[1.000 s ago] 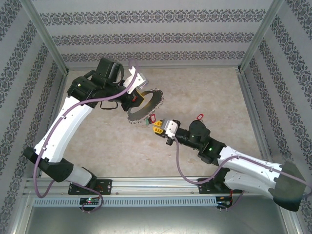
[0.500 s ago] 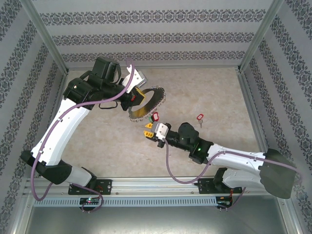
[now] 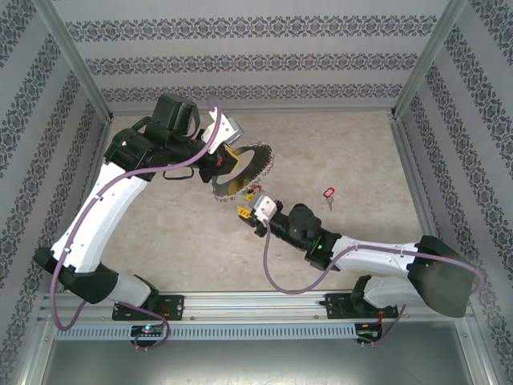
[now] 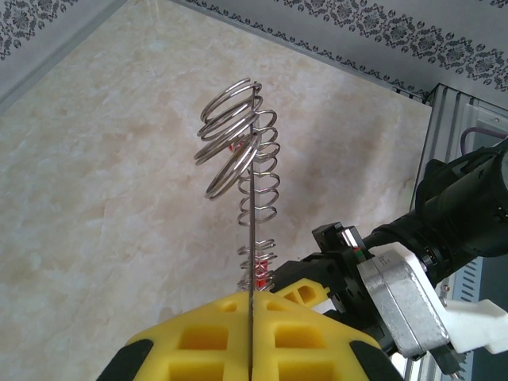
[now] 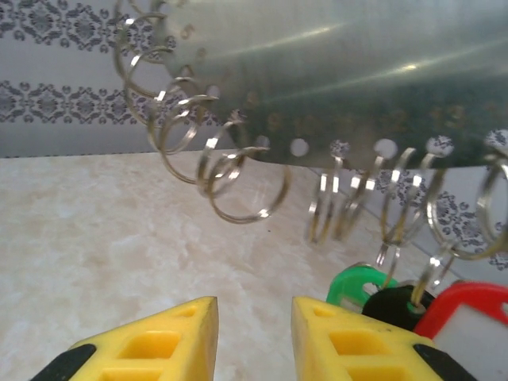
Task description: Put the keys on the keyring
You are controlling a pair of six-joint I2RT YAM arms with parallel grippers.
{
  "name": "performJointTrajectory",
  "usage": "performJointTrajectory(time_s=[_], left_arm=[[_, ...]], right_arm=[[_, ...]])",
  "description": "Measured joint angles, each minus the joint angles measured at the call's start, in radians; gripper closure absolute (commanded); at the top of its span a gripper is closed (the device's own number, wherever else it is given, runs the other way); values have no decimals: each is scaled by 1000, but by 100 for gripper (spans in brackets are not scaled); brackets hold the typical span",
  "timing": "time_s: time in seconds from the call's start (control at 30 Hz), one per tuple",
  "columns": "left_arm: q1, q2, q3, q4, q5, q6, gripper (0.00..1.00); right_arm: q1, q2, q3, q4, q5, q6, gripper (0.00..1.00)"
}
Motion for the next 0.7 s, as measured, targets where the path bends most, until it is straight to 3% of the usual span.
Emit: performJointTrajectory(time_s=[0.27,0.7], left_arm=[[0,0,-1,3,-4,0,100],[0,0,-1,7,-8,-5,100]], right_arm=[[0,-5,-18,55,25,23,81],[0,-82,-33,67,26,16,84]])
